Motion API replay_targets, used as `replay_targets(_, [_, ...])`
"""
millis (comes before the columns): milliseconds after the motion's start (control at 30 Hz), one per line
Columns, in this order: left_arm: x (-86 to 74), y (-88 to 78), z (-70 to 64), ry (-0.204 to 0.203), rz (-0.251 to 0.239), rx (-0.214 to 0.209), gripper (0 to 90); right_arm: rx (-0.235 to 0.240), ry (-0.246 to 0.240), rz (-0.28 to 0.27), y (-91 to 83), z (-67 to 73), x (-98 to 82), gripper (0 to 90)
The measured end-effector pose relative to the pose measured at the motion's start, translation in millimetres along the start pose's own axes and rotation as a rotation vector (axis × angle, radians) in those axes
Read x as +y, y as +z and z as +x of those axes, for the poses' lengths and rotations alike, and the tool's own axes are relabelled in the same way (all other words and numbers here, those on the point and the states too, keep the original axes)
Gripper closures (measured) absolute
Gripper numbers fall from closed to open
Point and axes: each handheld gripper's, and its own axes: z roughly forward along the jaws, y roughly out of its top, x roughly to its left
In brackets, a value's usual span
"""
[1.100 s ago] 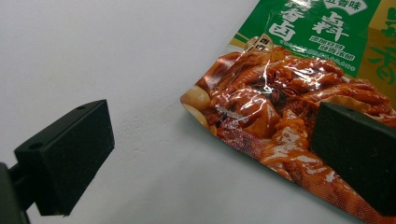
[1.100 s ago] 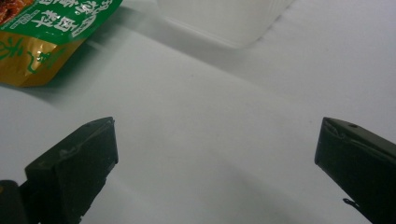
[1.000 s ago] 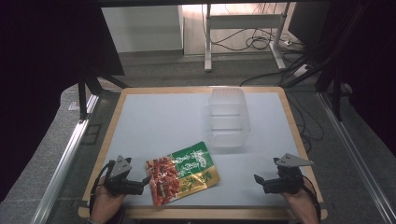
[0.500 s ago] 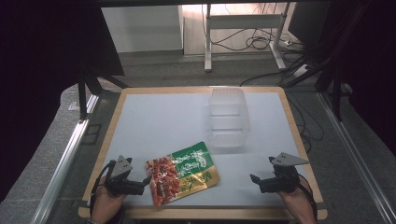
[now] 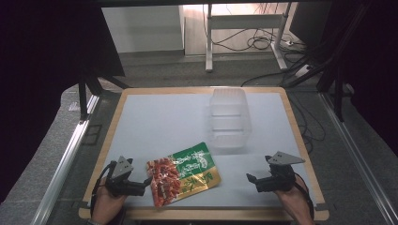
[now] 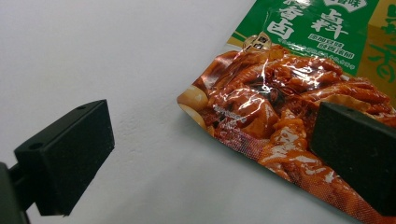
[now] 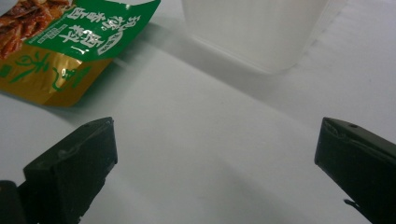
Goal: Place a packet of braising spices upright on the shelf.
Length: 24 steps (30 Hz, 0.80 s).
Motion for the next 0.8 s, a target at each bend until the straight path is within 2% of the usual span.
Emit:
replay_targets(267, [0.1, 0.3, -0.3, 0.001, 0.001, 0.001, 0.0, 0.013, -0.031, 0.009, 9.7, 5.7, 4.8, 0.0])
replay_targets(567, [0.1, 0.6, -0.3, 0.000, 0.000, 0.002, 0.0, 0.044, -0.029, -0.010, 18.2, 7.7, 10.3, 0.0])
replay_targets(800, [0.1, 0.7, -0.3, 0.000, 0.000, 0.002, 0.0, 0.058, -0.037, -0.001, 25.3, 10.7, 13.1, 0.0])
